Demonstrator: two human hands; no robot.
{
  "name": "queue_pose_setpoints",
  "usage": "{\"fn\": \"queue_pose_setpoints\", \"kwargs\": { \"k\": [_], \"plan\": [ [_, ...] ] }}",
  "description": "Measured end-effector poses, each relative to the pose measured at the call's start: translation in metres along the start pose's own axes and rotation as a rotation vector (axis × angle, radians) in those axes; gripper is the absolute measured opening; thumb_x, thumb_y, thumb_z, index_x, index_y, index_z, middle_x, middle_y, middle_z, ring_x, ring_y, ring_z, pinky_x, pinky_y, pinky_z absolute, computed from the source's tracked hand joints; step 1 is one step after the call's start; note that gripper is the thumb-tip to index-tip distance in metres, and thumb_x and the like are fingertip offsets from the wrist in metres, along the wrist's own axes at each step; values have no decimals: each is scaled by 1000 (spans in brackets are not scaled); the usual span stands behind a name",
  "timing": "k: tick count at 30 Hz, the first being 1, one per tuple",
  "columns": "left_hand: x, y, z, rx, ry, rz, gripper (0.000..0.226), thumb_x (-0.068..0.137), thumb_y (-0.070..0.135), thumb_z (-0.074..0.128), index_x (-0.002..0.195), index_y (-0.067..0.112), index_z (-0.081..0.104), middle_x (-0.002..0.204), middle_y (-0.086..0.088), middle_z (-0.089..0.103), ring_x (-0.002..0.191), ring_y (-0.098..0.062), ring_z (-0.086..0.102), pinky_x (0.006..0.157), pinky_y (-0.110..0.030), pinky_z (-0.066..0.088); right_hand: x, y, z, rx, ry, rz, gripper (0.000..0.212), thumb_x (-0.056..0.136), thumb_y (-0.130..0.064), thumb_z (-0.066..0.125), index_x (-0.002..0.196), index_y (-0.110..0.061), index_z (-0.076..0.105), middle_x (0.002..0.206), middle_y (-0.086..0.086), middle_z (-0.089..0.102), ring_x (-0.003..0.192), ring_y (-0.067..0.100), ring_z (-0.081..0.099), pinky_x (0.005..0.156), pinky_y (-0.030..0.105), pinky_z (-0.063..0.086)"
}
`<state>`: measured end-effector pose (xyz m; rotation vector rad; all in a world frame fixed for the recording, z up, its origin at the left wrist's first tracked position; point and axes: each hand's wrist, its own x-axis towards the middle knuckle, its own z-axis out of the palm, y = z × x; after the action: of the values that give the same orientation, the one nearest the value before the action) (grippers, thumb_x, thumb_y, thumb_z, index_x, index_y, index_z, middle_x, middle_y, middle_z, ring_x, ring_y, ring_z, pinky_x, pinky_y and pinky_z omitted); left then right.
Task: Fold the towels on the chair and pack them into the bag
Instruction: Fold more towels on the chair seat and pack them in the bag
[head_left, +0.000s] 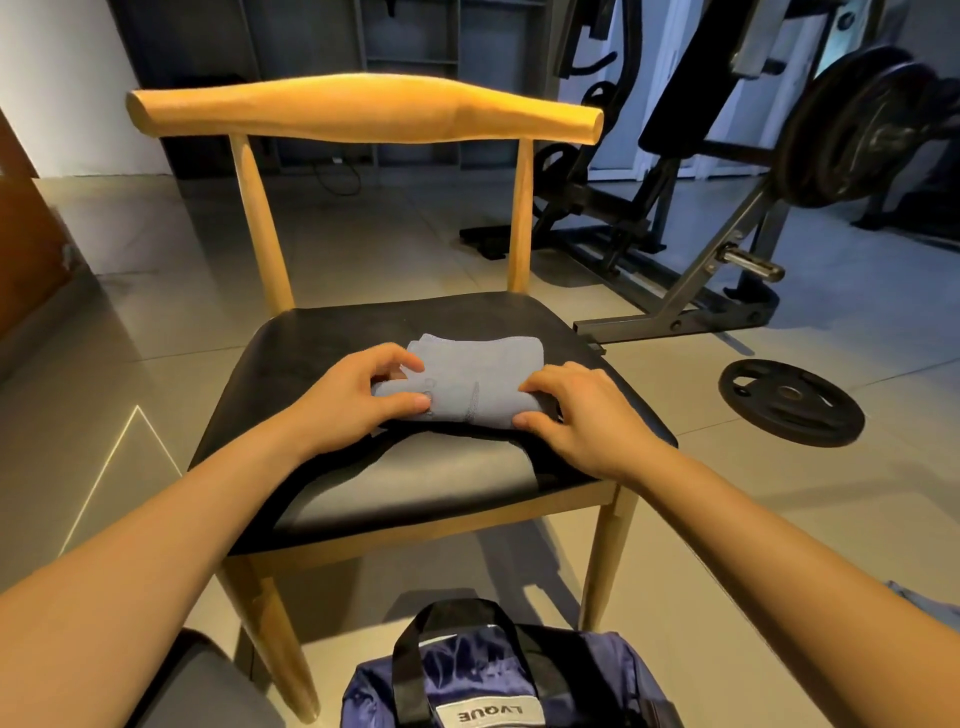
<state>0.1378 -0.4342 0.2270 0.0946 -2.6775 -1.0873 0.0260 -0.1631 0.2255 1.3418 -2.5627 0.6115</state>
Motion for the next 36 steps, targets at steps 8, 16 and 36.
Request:
{"fn": "queue_pose_setpoints", "kwargs": {
  "k": [8,16,36],
  "plan": [
    [10,0,6,-62,81,-39,6,96,29,69,92,27,74,91,6,73,82,1,62,77,-18,45,22,-1,-5,119,-92,174,34,97,-41,60,79,-13,65,76,0,54,70,16,51,65,35,41],
    [25,-2,16,257,376,64,13,90,36,75,84,24,75,87,7,63,85,-14,56,78,-39,48,11,-6,8,-142,137,-94,23,99,-37,57,110,-22,71,105,-2,61,99,20,55,83,34,41],
    [22,-4,10,88,189,85,8,91,34,75,93,27,72,92,8,67,90,-8,60,79,-25,45,15,9,-4,16,107,5,24,95,-43,66,111,-27,69,108,-6,57,97,15,54,85,32,46]
  ]
}}
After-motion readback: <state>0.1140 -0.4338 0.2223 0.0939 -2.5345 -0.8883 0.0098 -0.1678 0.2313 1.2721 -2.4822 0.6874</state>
